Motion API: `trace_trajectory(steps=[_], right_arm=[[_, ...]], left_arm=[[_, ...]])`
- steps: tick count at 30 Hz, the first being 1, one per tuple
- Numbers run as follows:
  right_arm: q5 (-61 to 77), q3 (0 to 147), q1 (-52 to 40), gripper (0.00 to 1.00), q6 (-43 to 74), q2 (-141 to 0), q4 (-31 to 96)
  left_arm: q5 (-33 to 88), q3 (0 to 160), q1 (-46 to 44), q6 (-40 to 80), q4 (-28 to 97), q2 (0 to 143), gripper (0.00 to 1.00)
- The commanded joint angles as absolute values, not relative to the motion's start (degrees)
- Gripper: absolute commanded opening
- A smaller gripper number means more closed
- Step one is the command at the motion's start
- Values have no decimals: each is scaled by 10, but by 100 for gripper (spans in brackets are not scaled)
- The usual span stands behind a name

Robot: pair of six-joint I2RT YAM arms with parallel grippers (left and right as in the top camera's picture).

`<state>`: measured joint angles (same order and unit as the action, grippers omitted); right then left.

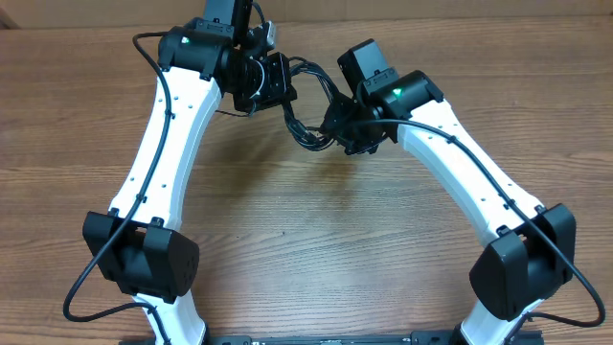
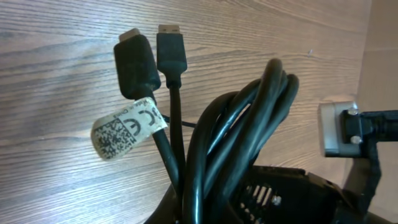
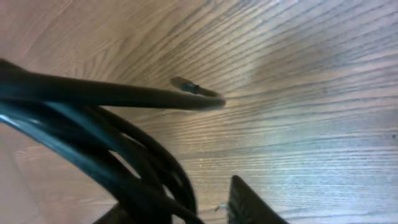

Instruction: Untangle cables

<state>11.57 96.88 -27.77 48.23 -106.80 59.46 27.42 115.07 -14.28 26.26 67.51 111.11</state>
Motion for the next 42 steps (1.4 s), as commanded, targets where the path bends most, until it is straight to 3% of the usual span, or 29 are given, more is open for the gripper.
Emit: trace_trajectory(steps=[1,2,8,15,18,26,31,34,41,42], right_arm=[[108,958,-270,11,479,-1068,587],[107,959,-270,4,475,-1068,583],[162,970,-261,4,390,-1053,553],[166,972,-235,4,321,-995,525],[194,972,-227,4,281,-983,495],[307,972,-145,4,188,-938,441],[358,972,-122,4,154,-932,465],[357,972,-122,4,138,-932,490],[329,972,-123,4,134,-932,558],[328,972,-123,4,134,-932,561]], left_arm=[[314,1160,-141,284,663,1094,4],[321,1160,-140,283,662,1094,4],[468,1160,-88,269,645,1094,4],[785,1160,-14,187,621,1094,4],[821,1160,-13,136,627,1094,4],[573,1160,-38,-108,766,1094,4],[365,1160,-56,-111,790,1094,4],[302,1160,-65,-111,793,1094,5],[261,1160,-69,-90,793,1094,30],[258,1160,-69,-79,793,1094,38]])
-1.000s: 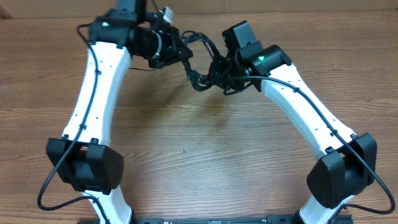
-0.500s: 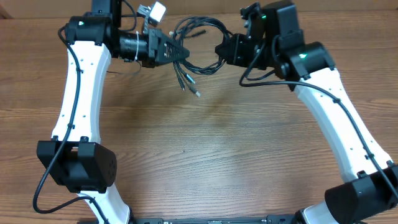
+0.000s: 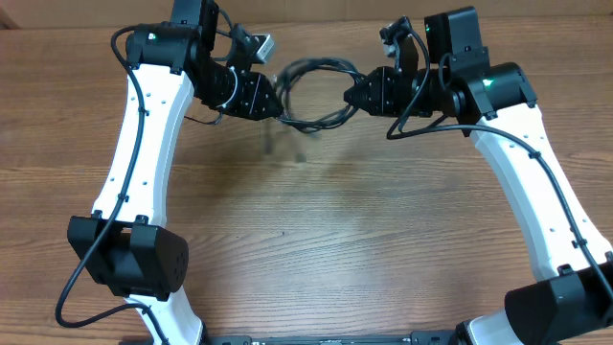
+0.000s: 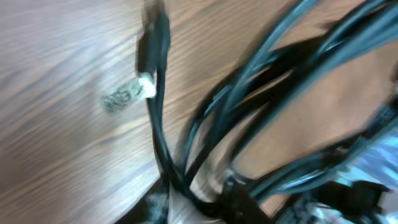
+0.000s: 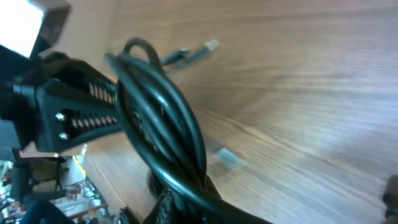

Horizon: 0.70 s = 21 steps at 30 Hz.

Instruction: Untangle cables

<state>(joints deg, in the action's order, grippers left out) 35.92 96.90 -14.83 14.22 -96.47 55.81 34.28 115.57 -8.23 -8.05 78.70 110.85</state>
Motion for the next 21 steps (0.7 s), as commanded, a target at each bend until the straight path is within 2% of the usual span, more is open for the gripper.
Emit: trace_trajectory(steps=[1,5,10,12,13,19,21], right_arm=[[328,972,-123,4,134,-932,562],[326,972,-135,4,134,-932,567],[320,972,-142,4,134,-932,582],[316,972,-142,4,135,-932,590],[316,972,-142,4,141,-932,597],[315,972,-142,4,230,-932,612],[295,972,-142,4,277,-932,621]], left_arm=[[256,1160,-69,-70,793,1094,43],[248,1160,-70,-29,795,1094,54],[246,1160,-69,-17,795,1094,59],[231,1160,-69,24,795,1094,65],[208,1160,-67,74,793,1094,73],[198,1160,-67,110,786,1094,86],[213,1160,-72,104,788,1094,85]])
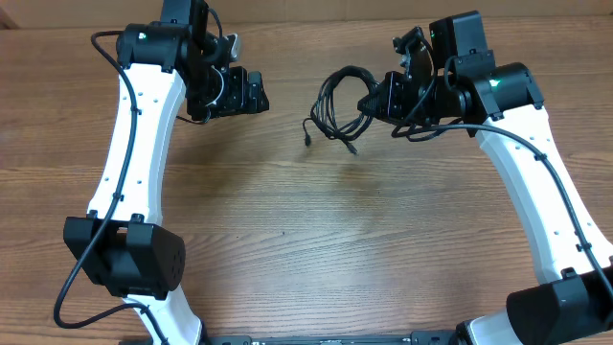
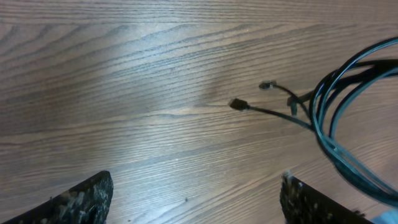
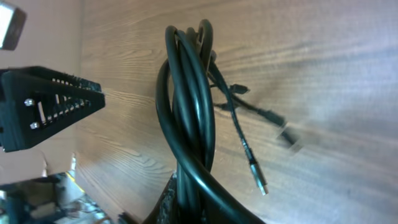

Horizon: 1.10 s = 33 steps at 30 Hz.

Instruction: Untangle cables

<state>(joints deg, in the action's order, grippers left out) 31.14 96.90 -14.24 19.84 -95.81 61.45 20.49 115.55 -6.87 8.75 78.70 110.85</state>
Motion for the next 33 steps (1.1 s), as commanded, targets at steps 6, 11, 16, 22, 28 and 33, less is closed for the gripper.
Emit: trace_trajectory(steps=[6,11,16,22,28,33], right_arm=[[308,972,-142,4,330,-932,630],[386,972,-121,4,330,-932,628],[455,972,-74,4,313,-932,656],[455,972,-62,4,358,-932,652],[419,972,-62,4,542,-932,655],[412,972,-63,4,573,-932,662]], left_arm=[[236,1160,-107,79,788,1094,82],[298,1160,-135,-25,776,1094,75],[300,1160,-140,-20,737,1094,78],[301,1156,-160,119,690,1094,79],[301,1127,-216,273,647,1094,80],[301,1108,-245,335,609,1094,83]])
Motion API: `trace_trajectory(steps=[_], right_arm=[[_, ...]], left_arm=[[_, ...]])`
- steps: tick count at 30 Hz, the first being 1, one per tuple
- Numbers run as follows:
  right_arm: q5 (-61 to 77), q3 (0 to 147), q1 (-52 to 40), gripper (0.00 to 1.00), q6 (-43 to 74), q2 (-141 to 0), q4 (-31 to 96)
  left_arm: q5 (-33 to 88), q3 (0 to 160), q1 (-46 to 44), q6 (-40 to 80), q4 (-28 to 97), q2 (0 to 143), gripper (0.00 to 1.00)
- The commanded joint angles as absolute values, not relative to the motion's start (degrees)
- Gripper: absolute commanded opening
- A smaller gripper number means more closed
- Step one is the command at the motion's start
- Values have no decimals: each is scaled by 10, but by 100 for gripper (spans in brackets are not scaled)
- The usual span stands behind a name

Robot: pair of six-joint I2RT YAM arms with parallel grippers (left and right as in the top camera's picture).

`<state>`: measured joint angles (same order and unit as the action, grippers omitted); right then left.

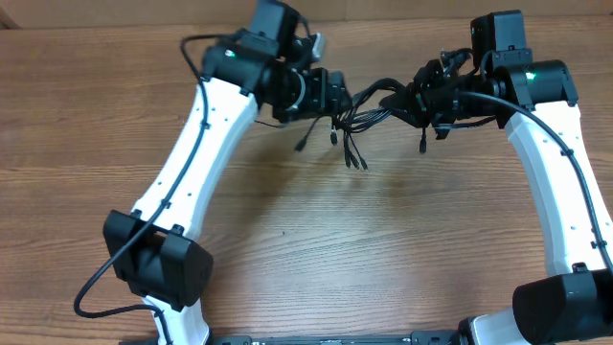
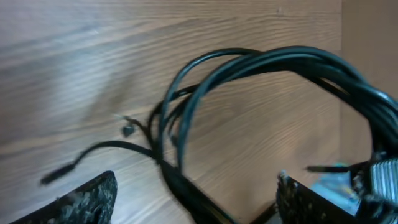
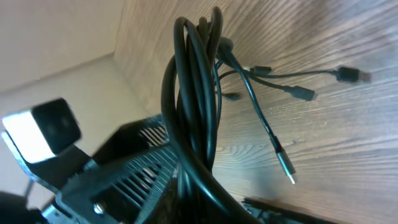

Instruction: Untangle cables

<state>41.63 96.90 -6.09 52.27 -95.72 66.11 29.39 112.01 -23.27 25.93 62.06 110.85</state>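
A bundle of black cables hangs above the wooden table between my two grippers. Several thin plug ends dangle below it. My right gripper is shut on the bundle's right end; its wrist view shows the looped cables rising from the jaws, with plug ends spread to the right. My left gripper sits at the bundle's left end, open. Its fingers stand wide apart with one black strand running between them and the loops beyond.
The wooden table lies under both arms. The left arm's white links and the right arm's flank the middle. The table's far edge runs just behind the grippers. No other objects are in view.
My left gripper, open and well left of the bundle before, has moved right to the bundle's left end, with a strand between its open fingers. The right gripper still holds the bundle.
First both grippers were close together on the coiled bundle. Then they were farther apart with the bundle stretched between them. After that the left gripper was open and away while the bundle hung from the right gripper. Now the left is back at the bundle.
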Motion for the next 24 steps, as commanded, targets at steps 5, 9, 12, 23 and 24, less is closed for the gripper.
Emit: trace_trajectory(steps=[5,9,12,23,24], right_arm=[[398,972,-63,4,571,-932,663],[393,972,-63,4,503,-932,662],[413,972,-63,4,361,-932,645],[489,972,-62,4,180,-955,637],[502,972,-62,4,176,-959,637]], left_arm=[[298,1095,-255,365,597,1094,76],[253,1092,-243,283,595,1094,70],[251,1092,-222,136,596,1094,69],[400,1097,-187,-170,672,1059,60],[396,1097,-190,-181,670,1045,62]])
